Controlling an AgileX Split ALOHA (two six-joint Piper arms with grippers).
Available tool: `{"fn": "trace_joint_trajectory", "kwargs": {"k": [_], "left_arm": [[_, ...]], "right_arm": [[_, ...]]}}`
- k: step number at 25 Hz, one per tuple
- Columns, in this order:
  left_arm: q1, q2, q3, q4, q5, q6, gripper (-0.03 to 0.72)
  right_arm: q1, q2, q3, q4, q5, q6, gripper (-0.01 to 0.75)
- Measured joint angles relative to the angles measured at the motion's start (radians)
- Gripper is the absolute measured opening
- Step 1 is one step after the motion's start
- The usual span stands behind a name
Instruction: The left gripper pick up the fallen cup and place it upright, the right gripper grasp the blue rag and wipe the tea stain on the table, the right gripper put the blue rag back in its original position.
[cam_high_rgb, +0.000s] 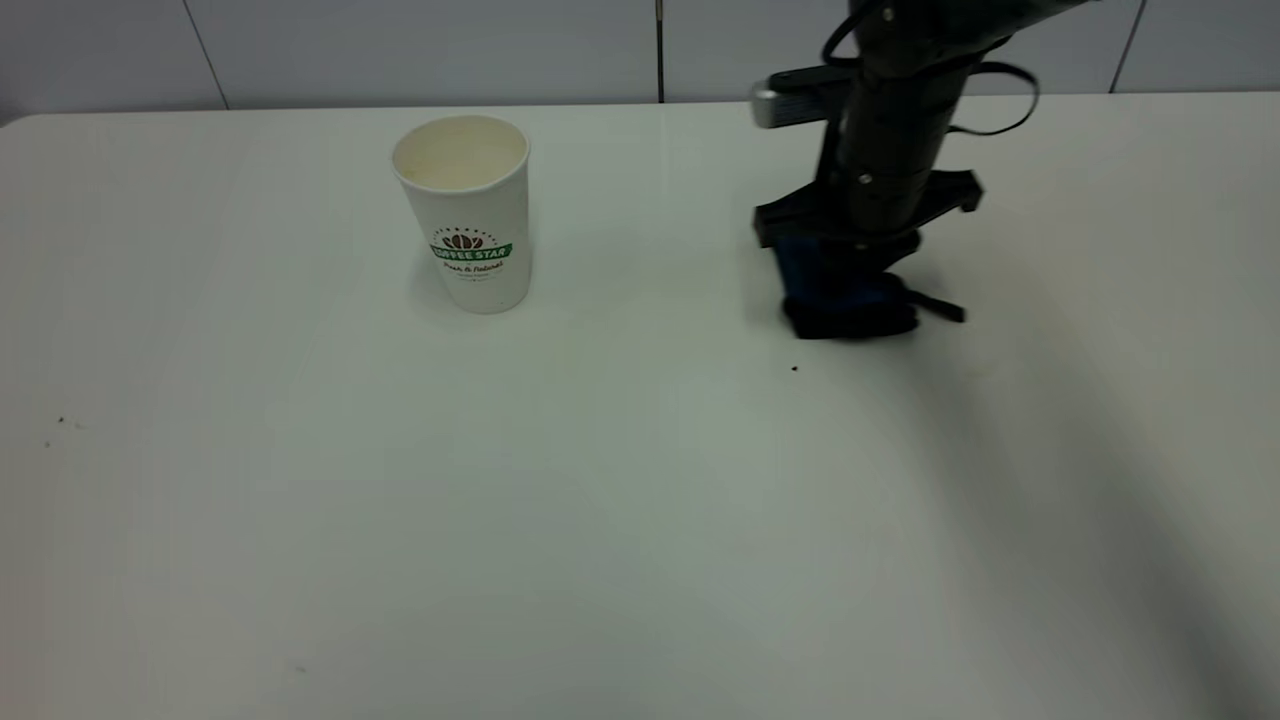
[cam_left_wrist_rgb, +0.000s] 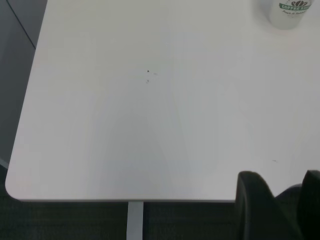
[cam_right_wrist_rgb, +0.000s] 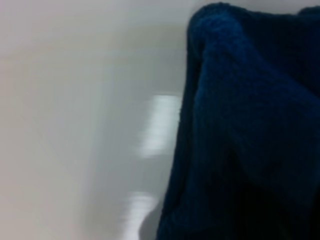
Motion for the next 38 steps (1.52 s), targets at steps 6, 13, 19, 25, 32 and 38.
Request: {"fn": "trace_joint_trajectory", "kwargs": {"k": [6,13,19,25,32,38], "left_arm": [[0.000,0.000,0.000,0.000,-0.001,0.000,0.241],[0.000,0.000,0.000,0.000,-0.002,0.000,0.241],[0.000,0.000,0.000,0.000,-0.003,0.000,0.241],[0.000,0.000,0.000,0.000,-0.003,0.000,0.241],[0.000,0.000,0.000,0.000,-0.003,0.000,0.241],[0.000,0.000,0.000,0.000,-0.003,0.000,0.241]], "right_arm": [[-0.101,0.012,-0.038,-0.211,0.201,0.067,0.388],[-0.145,0.003,-0.039,-0.173,0.241,-0.040,0.668],[-0.142,-0.076,-0.039,-0.095,0.283,-0.090,0.728],[-0.142,-0.235,-0.039,-0.024,0.453,-0.206,0.728],[-0.142,-0.423,-0.008,0.014,0.565,-0.257,0.727],[-0.142,-0.691,0.245,0.103,0.568,-0.268,0.724]]}}
